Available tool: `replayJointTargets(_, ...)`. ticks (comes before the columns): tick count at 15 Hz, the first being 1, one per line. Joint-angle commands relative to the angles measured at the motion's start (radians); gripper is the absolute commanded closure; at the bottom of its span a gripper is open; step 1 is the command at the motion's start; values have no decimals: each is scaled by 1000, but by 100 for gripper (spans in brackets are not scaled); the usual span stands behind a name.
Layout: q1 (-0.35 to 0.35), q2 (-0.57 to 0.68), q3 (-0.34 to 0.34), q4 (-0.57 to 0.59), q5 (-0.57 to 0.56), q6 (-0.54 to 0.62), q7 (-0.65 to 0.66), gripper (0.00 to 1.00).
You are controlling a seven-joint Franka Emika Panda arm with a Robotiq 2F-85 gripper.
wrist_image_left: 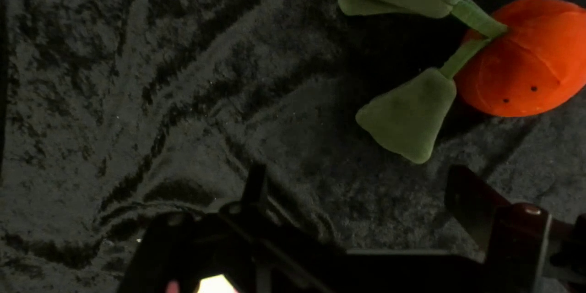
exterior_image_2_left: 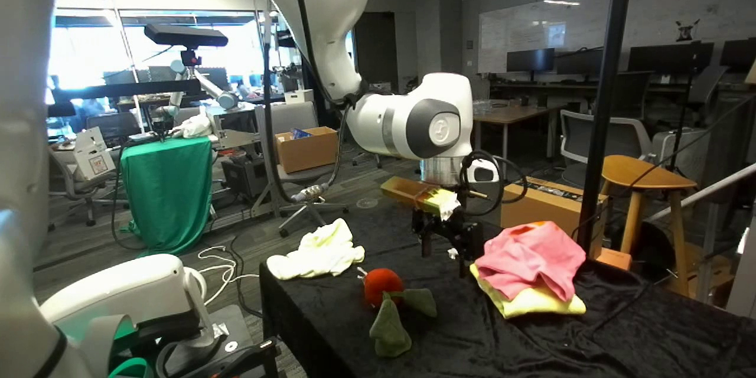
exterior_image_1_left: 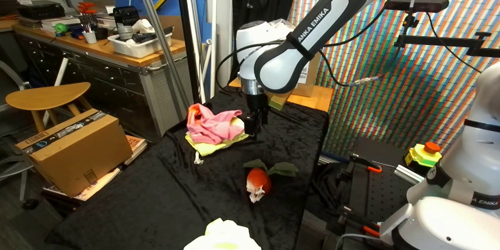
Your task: Put all the items on the table in one place
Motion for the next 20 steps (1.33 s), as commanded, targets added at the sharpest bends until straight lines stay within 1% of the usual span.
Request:
replayJointTargets(1, -18, -86, 12, -147, -6, 133, -38, 0)
replayJointTargets(4, -10, -87, 25, -189, -2, 227, -55, 0)
replayJointTargets(6, -5, -88, 53, -210, 15, 284, -80, 0)
replayJointTargets(8, 5, -95, 82, -225, 23, 316, -87, 0)
replayJointTargets(9, 11, -100, 96, -229, 26, 312, -87, 0)
replayJointTargets(12, -1, -124, 170, -224, 101, 236, -161, 0)
replayJointTargets(14, 2, -131, 197, -209, 136, 195, -198, 0)
replayJointTargets(20, 23, -69, 179, -124, 81, 67, -188, 0)
